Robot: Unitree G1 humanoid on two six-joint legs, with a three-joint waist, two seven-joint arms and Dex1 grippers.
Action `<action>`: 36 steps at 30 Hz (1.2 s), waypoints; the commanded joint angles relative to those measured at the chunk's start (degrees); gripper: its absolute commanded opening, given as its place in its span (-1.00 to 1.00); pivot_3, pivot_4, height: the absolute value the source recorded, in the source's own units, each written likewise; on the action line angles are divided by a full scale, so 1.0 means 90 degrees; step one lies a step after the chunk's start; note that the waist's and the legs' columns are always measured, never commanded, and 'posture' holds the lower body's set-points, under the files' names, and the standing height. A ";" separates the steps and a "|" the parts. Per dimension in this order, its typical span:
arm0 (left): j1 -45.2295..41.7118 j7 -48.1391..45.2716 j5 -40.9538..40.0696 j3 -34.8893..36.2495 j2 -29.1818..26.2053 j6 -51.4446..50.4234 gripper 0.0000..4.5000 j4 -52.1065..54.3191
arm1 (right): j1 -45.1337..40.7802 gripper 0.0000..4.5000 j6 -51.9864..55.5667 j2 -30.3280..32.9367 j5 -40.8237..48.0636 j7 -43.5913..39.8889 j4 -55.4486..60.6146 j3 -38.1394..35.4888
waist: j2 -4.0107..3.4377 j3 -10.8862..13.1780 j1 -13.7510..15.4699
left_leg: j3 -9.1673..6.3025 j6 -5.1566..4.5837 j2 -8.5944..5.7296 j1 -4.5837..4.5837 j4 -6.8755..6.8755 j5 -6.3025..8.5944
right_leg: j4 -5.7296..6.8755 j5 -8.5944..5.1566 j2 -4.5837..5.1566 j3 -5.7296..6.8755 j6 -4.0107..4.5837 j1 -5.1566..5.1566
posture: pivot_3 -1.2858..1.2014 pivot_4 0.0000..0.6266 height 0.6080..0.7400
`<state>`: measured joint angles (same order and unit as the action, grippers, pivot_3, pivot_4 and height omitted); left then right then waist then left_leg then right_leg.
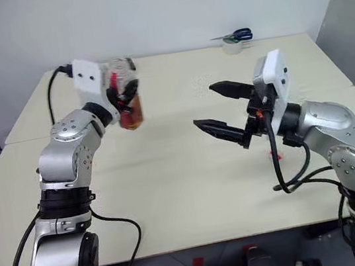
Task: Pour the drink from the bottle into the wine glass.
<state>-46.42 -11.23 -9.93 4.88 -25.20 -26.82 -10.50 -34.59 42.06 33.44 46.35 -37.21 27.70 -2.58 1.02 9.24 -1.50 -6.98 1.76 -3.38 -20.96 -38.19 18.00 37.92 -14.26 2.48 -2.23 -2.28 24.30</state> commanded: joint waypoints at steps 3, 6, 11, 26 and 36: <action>0.0169 0.0647 0.0161 0.0563 0.0338 0.1079 -0.21 -0.0546 | -0.0256 0.98 -0.0114 -0.0228 -0.0049 -0.0118 -0.0074 0.0231 | 0.0001 -0.0001 0.0017 | 0.0003 0.0000 -0.0009 -0.0006 -0.0002 0.0000 | -0.0004 0.0000 0.0015 0.0003 -0.0001 0.0003 | 0.03 -0.52 1.00; 0.0300 0.0579 0.0031 0.0775 0.0528 0.1741 -0.21 -0.1074 | -0.0292 0.98 -0.0134 -0.0286 -0.0086 -0.0164 -0.0109 0.0317 | 0.0002 -0.0001 0.0023 | 0.0002 0.0000 -0.0012 -0.0007 -0.0003 0.0000 | -0.0006 0.0000 0.0018 0.0007 -0.0002 0.0002 | 0.03 -0.52 1.00; 0.0349 0.0081 0.0001 0.0818 0.0578 0.2766 -0.21 -0.2041 | -0.0252 0.98 -0.0182 -0.0353 -0.0206 -0.0178 -0.0053 0.0435 | 0.0005 -0.0002 0.0016 | 0.0002 0.0000 -0.0011 -0.0007 -0.0003 0.0000 | -0.0003 0.0000 0.0017 0.0009 -0.0002 0.0004 | 0.03 -0.52 1.00; 0.0264 -0.0205 0.0310 0.0735 0.0482 0.3651 -0.21 -0.3455 | -0.0320 0.98 -0.0006 -0.0612 -0.0217 0.0070 -0.0012 0.0368 | 0.0012 -0.0007 0.0002 | 0.0003 0.0000 -0.0012 -0.0002 -0.0004 0.0000 | 0.0009 0.0000 0.0017 0.0008 -0.0002 0.0005 | 0.03 -0.52 1.00; 0.0590 -0.0160 0.0252 0.0757 0.0563 0.3400 0.99 -0.3056 | -0.0271 1.00 -0.0085 -0.0547 -0.0388 0.0097 -0.0075 0.0368 | 0.0012 -0.0008 -0.0002 | 0.0002 0.0000 -0.0012 -0.0001 -0.0003 0.0000 | 0.0010 0.0000 0.0016 0.0008 -0.0002 0.0006 | 0.03 -0.52 1.00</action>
<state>-41.25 -13.02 -7.65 11.63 -19.99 3.94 -40.96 -36.39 42.46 28.34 43.36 -36.55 26.09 1.85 1.12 9.17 -1.52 -6.96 1.76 -3.49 -20.97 -38.22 18.00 38.01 -14.25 2.62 -2.17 -2.29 24.36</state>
